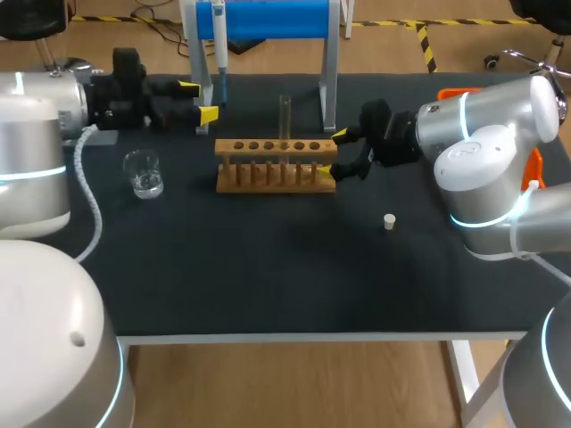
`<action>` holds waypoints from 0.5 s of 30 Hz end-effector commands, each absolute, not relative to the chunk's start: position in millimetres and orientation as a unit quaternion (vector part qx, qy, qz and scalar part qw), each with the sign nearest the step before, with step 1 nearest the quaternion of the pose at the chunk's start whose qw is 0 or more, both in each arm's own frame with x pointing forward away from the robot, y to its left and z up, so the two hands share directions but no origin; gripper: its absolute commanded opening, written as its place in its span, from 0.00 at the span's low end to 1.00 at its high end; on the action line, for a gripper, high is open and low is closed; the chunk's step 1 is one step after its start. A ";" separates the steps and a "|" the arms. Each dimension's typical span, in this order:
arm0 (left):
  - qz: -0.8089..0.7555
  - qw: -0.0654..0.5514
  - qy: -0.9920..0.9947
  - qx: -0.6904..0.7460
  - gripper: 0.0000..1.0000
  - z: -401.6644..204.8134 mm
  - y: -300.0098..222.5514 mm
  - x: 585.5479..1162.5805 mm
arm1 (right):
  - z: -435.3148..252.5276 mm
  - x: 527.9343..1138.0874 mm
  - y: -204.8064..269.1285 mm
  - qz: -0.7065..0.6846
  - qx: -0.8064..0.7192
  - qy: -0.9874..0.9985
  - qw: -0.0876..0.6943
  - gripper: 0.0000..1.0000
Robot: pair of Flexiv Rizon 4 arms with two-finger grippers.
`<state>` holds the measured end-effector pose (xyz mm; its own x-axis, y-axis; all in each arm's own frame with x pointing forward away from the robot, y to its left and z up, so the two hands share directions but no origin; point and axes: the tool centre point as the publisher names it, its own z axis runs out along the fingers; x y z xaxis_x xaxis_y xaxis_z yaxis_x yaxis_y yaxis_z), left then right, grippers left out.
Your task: Invert the test tube, pick up the pipette, mount the tip to pipette, aspirate from beaker and dispense into the tube, eject the tip, return the pipette, and cap with the stopper.
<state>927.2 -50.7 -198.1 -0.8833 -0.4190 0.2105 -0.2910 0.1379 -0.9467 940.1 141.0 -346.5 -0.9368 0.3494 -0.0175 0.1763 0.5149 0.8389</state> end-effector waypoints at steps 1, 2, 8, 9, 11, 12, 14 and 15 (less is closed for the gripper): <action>-0.612 0.051 0.753 -0.236 1.00 -198.1 -51.0 927.7 | -346.2 939.9 140.4 0.468 0.152 0.866 0.092 1.00; -0.612 0.051 0.753 -0.236 1.00 -198.1 -51.0 927.7 | -346.2 939.9 140.4 0.468 0.152 0.866 0.092 1.00; -0.609 0.072 0.747 -0.258 1.00 -201.3 -34.9 931.1 | -346.2 939.9 140.4 0.468 0.152 0.866 0.092 1.00; -0.604 0.081 0.746 -0.268 1.00 -203.3 -25.7 932.3 | -346.2 939.9 140.4 0.468 0.152 0.866 0.092 1.00; -0.590 0.103 0.743 -0.298 1.00 -209.1 -1.8 934.4 | -346.2 939.9 140.4 0.468 0.152 0.866 0.092 1.00; -0.589 0.111 0.739 -0.306 1.00 -210.8 10.3 934.6 | -346.2 939.9 140.4 0.468 0.152 0.866 0.092 1.00; -0.576 0.134 0.735 -0.332 1.00 -214.8 35.8 935.3 | -346.2 939.9 140.4 0.468 0.152 0.866 0.092 1.00; -0.573 0.142 0.732 -0.341 1.00 -216.2 46.4 935.7 | -346.2 939.9 140.4 0.468 0.152 0.866 0.092 1.00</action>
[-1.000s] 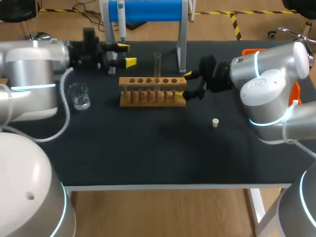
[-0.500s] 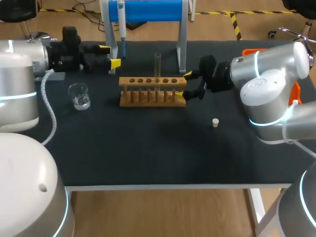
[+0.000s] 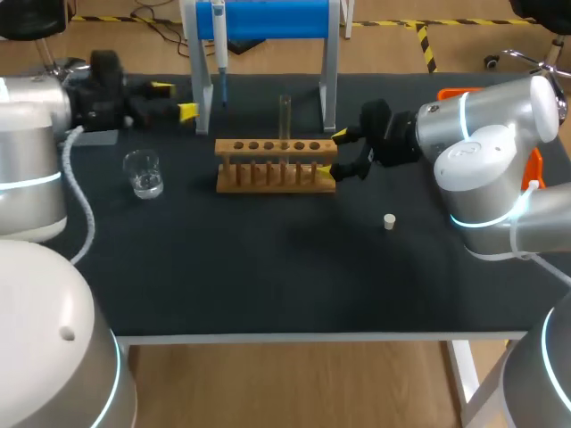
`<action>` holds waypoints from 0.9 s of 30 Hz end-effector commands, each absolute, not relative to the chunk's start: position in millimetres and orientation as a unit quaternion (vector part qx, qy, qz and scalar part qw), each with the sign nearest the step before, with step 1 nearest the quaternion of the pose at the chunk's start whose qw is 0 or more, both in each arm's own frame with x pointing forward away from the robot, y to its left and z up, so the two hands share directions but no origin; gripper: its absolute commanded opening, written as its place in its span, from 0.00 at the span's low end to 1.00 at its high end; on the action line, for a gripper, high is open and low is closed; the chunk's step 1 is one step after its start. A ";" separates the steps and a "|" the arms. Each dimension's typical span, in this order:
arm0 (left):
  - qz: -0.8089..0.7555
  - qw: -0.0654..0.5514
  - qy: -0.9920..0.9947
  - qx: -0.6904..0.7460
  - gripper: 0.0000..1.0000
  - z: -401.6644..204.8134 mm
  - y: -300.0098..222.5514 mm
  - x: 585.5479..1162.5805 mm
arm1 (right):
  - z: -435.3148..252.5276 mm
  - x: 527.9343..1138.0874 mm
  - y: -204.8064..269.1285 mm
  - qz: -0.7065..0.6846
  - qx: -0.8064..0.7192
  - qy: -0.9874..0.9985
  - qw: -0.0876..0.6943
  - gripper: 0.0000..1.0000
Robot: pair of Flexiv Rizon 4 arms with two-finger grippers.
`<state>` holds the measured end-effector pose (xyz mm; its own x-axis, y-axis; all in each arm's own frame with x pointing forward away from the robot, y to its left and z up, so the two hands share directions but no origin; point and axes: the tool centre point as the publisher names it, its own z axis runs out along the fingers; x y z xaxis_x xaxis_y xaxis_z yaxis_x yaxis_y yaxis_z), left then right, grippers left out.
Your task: Invert the test tube, pick up the pipette, mount the tip to pipette, aspirate from beaker and dispense into the tube, eject the tip, return the pipette, and cap with the stopper.
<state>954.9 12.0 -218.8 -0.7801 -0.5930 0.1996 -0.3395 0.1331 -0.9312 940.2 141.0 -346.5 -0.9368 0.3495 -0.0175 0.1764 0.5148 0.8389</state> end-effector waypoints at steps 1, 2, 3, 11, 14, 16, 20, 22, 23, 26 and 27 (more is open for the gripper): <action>-0.566 0.154 0.728 -0.355 1.00 -218.3 59.4 936.6 | -346.2 939.9 140.4 0.468 0.152 0.866 0.092 1.00; -0.558 0.163 0.726 -0.367 1.00 -220.6 71.7 937.9 | -346.2 939.9 140.4 0.468 0.152 0.866 0.092 1.00; -0.553 0.170 0.724 -0.375 1.00 -222.4 82.5 939.2 | -346.2 939.9 140.4 0.468 0.152 0.866 0.092 1.00; -0.508 0.228 0.708 -0.434 1.00 -233.4 160.6 958.0 | -346.2 939.9 140.4 0.468 0.152 0.866 0.092 1.00; -0.492 0.239 0.705 -0.452 1.00 -236.9 180.7 966.8 | -346.2 939.9 140.4 0.468 0.152 0.866 0.092 1.00; -0.482 0.245 0.702 -0.463 1.00 -239.8 191.7 972.6 | -346.2 939.9 140.4 0.468 0.152 0.866 0.092 1.00; -0.474 0.248 0.699 -0.474 1.00 -245.5 205.6 983.8 | -346.2 939.9 140.4 0.468 0.152 0.866 0.092 1.00; -0.471 0.251 0.696 -0.480 1.00 -249.0 211.3 988.7 | -346.2 939.9 140.4 0.468 0.152 0.866 0.092 1.00; -0.464 0.254 0.695 -0.487 1.00 -250.6 213.5 990.7 | -346.2 939.9 140.4 0.468 0.152 0.866 0.092 1.00; -0.460 0.254 0.694 -0.493 1.00 -252.2 215.3 992.0 | -346.2 939.9 140.4 0.468 0.152 0.866 0.092 1.00; -0.460 0.254 0.694 -0.493 1.00 -252.2 215.3 992.0 | -346.2 939.9 140.4 0.468 0.152 0.866 0.092 1.00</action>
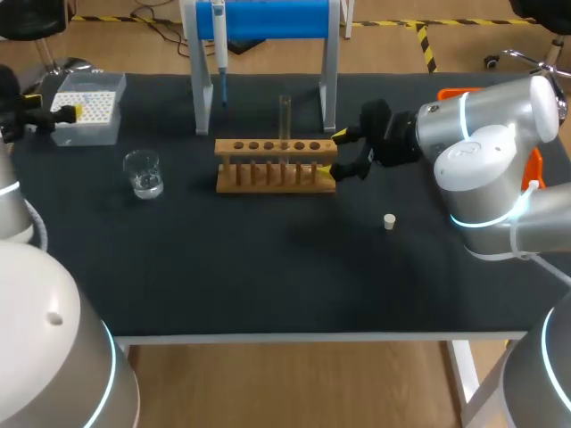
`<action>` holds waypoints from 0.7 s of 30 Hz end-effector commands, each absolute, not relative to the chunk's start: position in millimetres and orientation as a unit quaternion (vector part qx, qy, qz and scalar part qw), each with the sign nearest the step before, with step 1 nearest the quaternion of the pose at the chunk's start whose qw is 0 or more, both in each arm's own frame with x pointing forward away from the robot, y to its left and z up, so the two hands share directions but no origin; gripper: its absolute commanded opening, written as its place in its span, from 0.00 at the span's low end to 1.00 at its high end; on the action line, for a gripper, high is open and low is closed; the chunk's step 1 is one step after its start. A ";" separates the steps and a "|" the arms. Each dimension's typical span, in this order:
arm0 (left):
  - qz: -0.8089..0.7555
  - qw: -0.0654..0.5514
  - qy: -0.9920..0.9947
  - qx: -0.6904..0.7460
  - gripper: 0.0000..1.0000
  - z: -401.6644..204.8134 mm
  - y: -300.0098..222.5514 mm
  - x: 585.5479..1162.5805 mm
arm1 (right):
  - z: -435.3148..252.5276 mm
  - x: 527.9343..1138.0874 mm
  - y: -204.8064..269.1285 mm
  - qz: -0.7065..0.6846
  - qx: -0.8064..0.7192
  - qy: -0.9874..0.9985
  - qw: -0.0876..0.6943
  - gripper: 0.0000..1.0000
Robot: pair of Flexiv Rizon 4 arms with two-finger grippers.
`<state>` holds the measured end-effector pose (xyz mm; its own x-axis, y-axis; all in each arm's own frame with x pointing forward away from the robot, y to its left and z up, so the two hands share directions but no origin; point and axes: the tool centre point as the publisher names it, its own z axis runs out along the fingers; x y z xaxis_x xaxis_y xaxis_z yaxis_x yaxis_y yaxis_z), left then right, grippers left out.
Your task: Invert the test tube, pick up the pipette, mount the tip to pipette, aspirate from beaker and dispense into the tube, eject the tip, return the pipette, and cap with the stopper.
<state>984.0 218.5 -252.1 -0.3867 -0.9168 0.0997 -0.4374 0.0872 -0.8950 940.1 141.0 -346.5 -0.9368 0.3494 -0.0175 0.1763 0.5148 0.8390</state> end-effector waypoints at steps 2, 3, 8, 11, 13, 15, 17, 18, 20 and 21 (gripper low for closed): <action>-0.460 0.254 0.694 -0.493 1.00 -252.2 215.3 992.0 | -346.2 939.9 140.4 0.468 0.152 0.866 0.092 1.00; -0.460 0.254 0.694 -0.493 1.00 -252.2 215.3 992.0 | -346.2 939.9 140.4 0.468 0.152 0.866 0.092 1.00; -0.460 0.254 0.694 -0.493 1.00 -252.2 215.3 992.0 | -346.2 939.9 140.4 0.468 0.152 0.866 0.092 1.00; -0.460 0.254 0.694 -0.493 1.00 -252.2 215.3 992.0 | -346.2 939.9 140.4 0.468 0.152 0.866 0.092 1.00; -0.460 0.254 0.694 -0.493 1.00 -252.2 215.3 992.0 | -346.2 939.9 140.4 0.468 0.152 0.866 0.092 1.00; -0.460 0.254 0.694 -0.493 1.00 -252.2 215.3 992.0 | -346.2 939.9 140.4 0.468 0.152 0.866 0.092 1.00; -0.460 0.254 0.694 -0.493 1.00 -252.2 215.3 992.0 | -346.2 939.9 140.4 0.468 0.152 0.866 0.092 1.00; -0.460 0.254 0.694 -0.493 1.00 -252.2 215.3 992.0 | -346.2 939.9 140.4 0.468 0.152 0.866 0.092 1.00; -0.459 0.257 0.692 -0.495 1.00 -256.9 216.1 998.3 | -346.2 939.9 140.4 0.468 0.152 0.866 0.092 1.00; -0.448 0.260 0.696 -0.498 1.00 -261.6 216.7 1004.4 | -346.2 939.9 140.4 0.468 0.152 0.866 0.092 1.00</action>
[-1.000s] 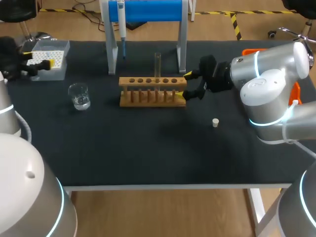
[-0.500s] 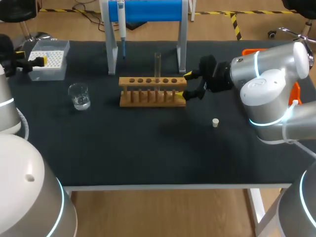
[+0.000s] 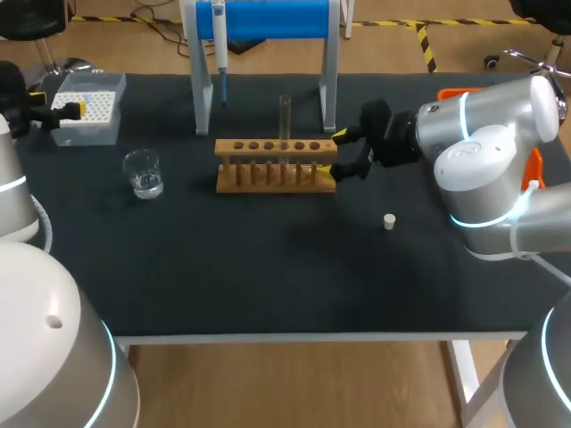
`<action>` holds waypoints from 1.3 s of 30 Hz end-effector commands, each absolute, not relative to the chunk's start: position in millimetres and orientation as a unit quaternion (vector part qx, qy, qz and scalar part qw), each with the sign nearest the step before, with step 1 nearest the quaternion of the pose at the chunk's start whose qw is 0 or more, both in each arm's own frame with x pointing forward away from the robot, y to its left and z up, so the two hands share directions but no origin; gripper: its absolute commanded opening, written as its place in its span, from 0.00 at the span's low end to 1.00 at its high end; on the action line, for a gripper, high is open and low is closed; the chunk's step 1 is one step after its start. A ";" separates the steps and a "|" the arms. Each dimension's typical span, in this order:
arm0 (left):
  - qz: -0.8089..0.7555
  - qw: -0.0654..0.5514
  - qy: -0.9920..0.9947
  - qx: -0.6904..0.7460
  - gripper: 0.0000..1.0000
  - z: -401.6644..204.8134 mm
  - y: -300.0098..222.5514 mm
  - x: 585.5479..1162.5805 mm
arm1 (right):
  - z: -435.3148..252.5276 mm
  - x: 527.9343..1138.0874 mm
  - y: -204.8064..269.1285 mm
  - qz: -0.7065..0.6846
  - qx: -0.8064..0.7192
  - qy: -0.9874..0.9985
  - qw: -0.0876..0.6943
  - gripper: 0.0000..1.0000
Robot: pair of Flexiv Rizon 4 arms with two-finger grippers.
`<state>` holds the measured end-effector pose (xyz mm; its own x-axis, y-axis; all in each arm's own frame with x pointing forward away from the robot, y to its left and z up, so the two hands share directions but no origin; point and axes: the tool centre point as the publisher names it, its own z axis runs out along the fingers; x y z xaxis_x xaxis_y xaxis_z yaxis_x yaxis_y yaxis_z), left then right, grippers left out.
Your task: Invert the test tube, pick up the pipette, mount the tip to pipette, aspirate from beaker and dispense into the tube, eject the tip, return the pipette, and cap with the stopper.
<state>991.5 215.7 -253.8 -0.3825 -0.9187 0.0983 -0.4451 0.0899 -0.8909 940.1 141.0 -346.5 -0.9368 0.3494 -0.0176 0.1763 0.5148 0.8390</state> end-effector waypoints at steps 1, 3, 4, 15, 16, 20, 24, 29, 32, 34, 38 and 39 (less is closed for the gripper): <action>-0.442 0.262 0.696 -0.502 1.00 -267.6 218.4 1011.1 | -346.2 939.9 140.4 0.468 0.152 0.866 0.092 1.00; -0.439 0.259 0.695 -0.507 1.00 -275.9 222.7 1023.4 | -346.2 939.9 140.4 0.468 0.152 0.866 0.092 1.00; -0.432 0.259 0.699 -0.507 1.00 -280.2 225.3 1029.4 | -346.2 939.9 140.4 0.468 0.152 0.866 0.092 1.00; -0.377 0.266 0.709 -0.534 1.00 -308.2 233.4 1092.9 | -346.2 939.9 140.4 0.468 0.152 0.866 0.092 1.00; -0.375 0.265 0.710 -0.534 1.00 -310.6 233.4 1097.7 | -346.2 939.9 140.4 0.468 0.152 0.866 0.092 1.00; -0.357 0.268 0.713 -0.542 1.00 -320.3 235.1 1114.7 | -346.2 939.9 140.4 0.468 0.152 0.866 0.092 1.00; -0.351 0.275 0.700 -0.558 1.00 -329.0 241.2 1125.9 | -346.2 939.9 140.4 0.468 0.152 0.866 0.092 1.00; -0.345 0.276 0.693 -0.569 1.00 -337.9 246.2 1135.3 | -346.2 939.9 140.4 0.468 0.152 0.866 0.092 1.00; -0.342 0.279 0.689 -0.575 1.00 -340.8 246.8 1140.4 | -346.2 939.9 140.4 0.468 0.152 0.866 0.092 1.00; -0.341 0.281 0.688 -0.577 1.00 -342.4 246.6 1143.4 | -346.2 939.9 140.4 0.468 0.152 0.866 0.092 1.00; -0.326 0.288 0.689 -0.580 1.00 -347.0 246.6 1149.6 | -346.2 939.9 140.4 0.468 0.152 0.866 0.092 1.00; -0.324 0.289 0.689 -0.580 1.00 -348.2 246.7 1151.2 | -346.2 939.9 140.4 0.468 0.152 0.866 0.092 1.00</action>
<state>1135.8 251.4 -338.8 -0.1709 -0.9852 -0.0138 -0.6036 0.1158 -0.7888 940.1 141.1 -346.4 -0.9368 0.3494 -0.0176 0.1763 0.5148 0.8390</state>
